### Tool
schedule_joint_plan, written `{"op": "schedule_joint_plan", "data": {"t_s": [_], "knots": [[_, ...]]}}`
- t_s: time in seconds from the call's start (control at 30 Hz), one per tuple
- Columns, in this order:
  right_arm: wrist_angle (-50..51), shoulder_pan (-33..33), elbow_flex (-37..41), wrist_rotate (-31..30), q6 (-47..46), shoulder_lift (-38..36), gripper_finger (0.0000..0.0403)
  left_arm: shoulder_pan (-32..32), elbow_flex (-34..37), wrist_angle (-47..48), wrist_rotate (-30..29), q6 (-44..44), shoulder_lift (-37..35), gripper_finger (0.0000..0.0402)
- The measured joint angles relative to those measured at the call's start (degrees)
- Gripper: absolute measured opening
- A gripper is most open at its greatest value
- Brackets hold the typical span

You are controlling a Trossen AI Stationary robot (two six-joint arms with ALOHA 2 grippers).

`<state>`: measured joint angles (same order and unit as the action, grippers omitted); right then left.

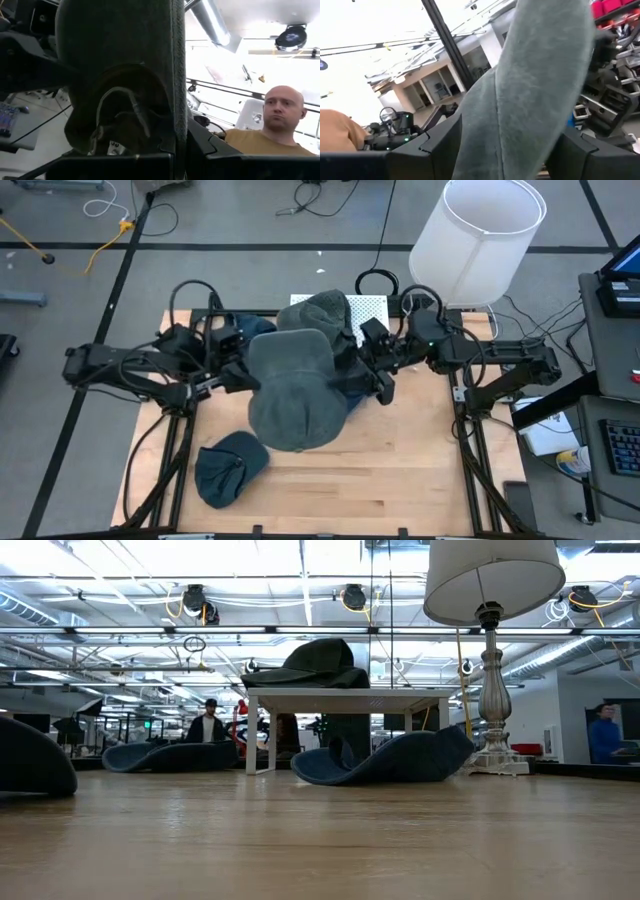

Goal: Pick & Place hat
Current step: Stack the gray cap on top of the gray cap on the shelf

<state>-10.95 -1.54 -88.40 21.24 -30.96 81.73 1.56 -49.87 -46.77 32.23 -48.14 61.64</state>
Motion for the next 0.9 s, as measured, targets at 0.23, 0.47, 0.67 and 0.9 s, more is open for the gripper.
{"op": "schedule_joint_plan", "data": {"t_s": [0.23,0.47,0.67,0.9], "knots": [[0.02,0.00,0.02,1.39,-1.37,0.00,0.0206,0.00,-1.93,-0.02,-0.30,1.58,0.90,0.0008],[-0.10,-0.40,0.02,4.50,-2.87,-0.02,0.0118,0.00,-2.53,0.17,0.30,1.95,0.63,0.0008],[0.01,-0.42,0.02,6.31,-1.66,-0.04,0.0014,-0.04,-2.53,1.92,0.32,1.47,0.64,0.0012],[0.14,-0.39,0.02,9.74,-1.69,-0.07,0.0008,0.07,-2.53,2.43,1.44,0.09,0.63,0.0067]]}}
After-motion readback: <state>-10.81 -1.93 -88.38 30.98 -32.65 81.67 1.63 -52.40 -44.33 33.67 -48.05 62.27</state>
